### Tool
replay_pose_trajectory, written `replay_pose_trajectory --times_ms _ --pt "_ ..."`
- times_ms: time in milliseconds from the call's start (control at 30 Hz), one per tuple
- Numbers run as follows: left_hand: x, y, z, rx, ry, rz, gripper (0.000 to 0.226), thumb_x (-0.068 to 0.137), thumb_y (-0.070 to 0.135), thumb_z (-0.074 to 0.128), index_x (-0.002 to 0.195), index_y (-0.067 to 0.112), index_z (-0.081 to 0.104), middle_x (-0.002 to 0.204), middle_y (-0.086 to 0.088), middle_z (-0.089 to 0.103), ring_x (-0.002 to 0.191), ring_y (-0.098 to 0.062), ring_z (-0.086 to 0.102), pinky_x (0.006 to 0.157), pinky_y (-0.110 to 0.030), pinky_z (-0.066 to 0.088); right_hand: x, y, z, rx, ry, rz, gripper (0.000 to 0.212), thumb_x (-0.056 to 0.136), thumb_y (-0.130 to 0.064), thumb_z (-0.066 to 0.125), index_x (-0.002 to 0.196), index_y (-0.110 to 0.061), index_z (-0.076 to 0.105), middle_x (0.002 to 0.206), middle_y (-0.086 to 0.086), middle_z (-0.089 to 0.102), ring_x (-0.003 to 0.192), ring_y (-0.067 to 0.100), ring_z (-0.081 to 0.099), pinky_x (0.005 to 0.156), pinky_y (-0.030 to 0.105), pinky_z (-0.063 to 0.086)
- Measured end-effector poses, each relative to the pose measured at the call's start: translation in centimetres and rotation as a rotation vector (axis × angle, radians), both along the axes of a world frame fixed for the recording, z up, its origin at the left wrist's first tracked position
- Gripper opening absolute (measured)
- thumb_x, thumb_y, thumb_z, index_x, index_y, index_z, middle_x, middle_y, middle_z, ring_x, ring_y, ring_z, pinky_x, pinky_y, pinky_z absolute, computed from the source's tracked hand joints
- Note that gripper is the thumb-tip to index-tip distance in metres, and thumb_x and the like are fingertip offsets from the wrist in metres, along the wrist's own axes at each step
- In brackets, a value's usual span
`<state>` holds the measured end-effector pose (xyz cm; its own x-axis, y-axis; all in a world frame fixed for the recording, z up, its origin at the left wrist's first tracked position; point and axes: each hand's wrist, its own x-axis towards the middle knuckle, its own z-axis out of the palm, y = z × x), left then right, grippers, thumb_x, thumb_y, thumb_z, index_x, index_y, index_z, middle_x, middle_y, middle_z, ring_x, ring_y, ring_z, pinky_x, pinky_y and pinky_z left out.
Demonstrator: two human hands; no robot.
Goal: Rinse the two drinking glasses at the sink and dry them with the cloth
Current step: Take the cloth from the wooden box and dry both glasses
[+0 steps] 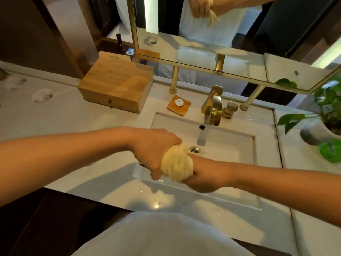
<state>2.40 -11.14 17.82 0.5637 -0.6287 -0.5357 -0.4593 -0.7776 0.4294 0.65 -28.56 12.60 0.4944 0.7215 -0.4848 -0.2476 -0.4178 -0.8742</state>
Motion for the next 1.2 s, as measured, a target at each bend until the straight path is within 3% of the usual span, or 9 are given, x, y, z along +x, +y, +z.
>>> replay_pose_trajectory --times_ms 67,200,400,533,800,867,967,1067,1200 --pt "-1.3 1.1 -3.1 -0.026 -0.221 0.092 0.059 0.064 0.035 0.084 0.111 0.029 0.048 0.095 0.013 0.058 0.08 -0.01 0.058 0.065 -0.025 0.05 -1.2 1.9 1.4 0.283 0.496 -0.321 0.051 0.078 0.025 0.049 0.117 -0.005 0.061 0.121 0.012 0.06 0.101 0.011 0.061 0.091 0.022 0.052" --pt "-1.9 3.1 -7.2 -0.112 -0.588 0.114 0.065 0.067 0.049 0.08 0.121 0.024 0.053 0.102 0.002 0.064 0.083 -0.021 0.061 0.068 -0.038 0.053 -1.7 4.1 -1.9 0.668 0.913 -0.787 0.051 0.063 0.017 0.038 0.107 0.003 0.06 0.1 0.021 0.067 0.099 0.037 0.062 0.089 0.047 0.05" --pt "-2.2 4.5 -8.4 -0.293 -0.482 0.296 0.064 0.067 0.042 0.08 0.124 0.023 0.054 0.108 0.003 0.064 0.088 -0.02 0.062 0.071 -0.039 0.055 -2.2 3.0 -3.2 0.692 0.811 -1.039 0.047 0.067 0.003 0.038 0.11 0.009 0.057 0.091 0.025 0.071 0.094 0.041 0.061 0.072 0.046 0.061" --pt "-1.8 5.4 -7.9 -0.52 -0.195 0.707 0.074 0.057 0.031 0.094 0.119 0.031 0.053 0.1 0.017 0.064 0.091 -0.006 0.062 0.079 -0.025 0.056 -0.2 -2.1 -4.7 0.725 0.655 -1.162 0.074 0.031 -0.001 0.086 0.104 0.002 0.073 0.104 0.023 0.073 0.094 0.039 0.07 0.08 0.052 0.057" --pt "-0.6 1.5 -5.4 -1.062 -0.076 0.923 0.107 0.053 0.003 0.096 0.137 0.039 0.041 0.118 0.003 0.065 0.095 -0.015 0.07 0.082 -0.029 0.059 -0.6 -0.9 -4.1 0.829 0.71 -0.999 0.065 0.075 0.0 0.042 0.139 -0.003 0.054 0.143 0.026 0.051 0.133 0.047 0.045 0.113 0.063 0.029" --pt "-0.4 0.3 -5.5 -1.067 -0.11 0.945 0.105 0.051 0.01 0.098 0.136 0.04 0.043 0.119 0.002 0.064 0.1 -0.015 0.07 0.087 -0.034 0.059 -0.7 0.6 -3.3 0.838 0.785 -0.991 0.047 0.09 -0.027 0.046 0.123 -0.001 0.068 0.128 0.025 0.062 0.116 0.043 0.061 0.105 0.056 0.042" --pt "-0.1 -0.8 -5.8 -0.943 -0.321 0.91 0.097 0.056 0.027 0.095 0.139 0.039 0.046 0.117 0.007 0.062 0.108 -0.011 0.063 0.09 -0.03 0.056 -0.6 1.4 -2.9 0.896 0.86 -0.991 0.075 0.089 -0.062 0.051 0.138 -0.005 0.056 0.139 0.025 0.056 0.127 0.041 0.055 0.109 0.054 0.039" --pt "-0.2 -0.8 -5.6 -0.744 -0.544 0.795 0.093 0.063 0.041 0.089 0.144 0.037 0.045 0.113 0.008 0.058 0.101 -0.008 0.055 0.081 -0.016 0.046 0.2 1.4 -2.6 0.901 0.83 -1.002 0.082 0.089 -0.068 0.048 0.143 -0.007 0.051 0.144 0.025 0.051 0.134 0.04 0.048 0.114 0.053 0.033" --pt "-0.9 -1.2 -4.5 -0.749 -0.382 0.945 0.077 0.07 0.03 0.086 0.134 0.043 0.047 0.111 0.006 0.053 0.094 -0.004 0.057 0.069 -0.01 0.046 0.7 1.5 -1.9 0.806 0.556 -0.962 0.078 0.093 -0.069 0.037 0.142 -0.01 0.054 0.141 0.022 0.055 0.132 0.038 0.051 0.113 0.052 0.037"
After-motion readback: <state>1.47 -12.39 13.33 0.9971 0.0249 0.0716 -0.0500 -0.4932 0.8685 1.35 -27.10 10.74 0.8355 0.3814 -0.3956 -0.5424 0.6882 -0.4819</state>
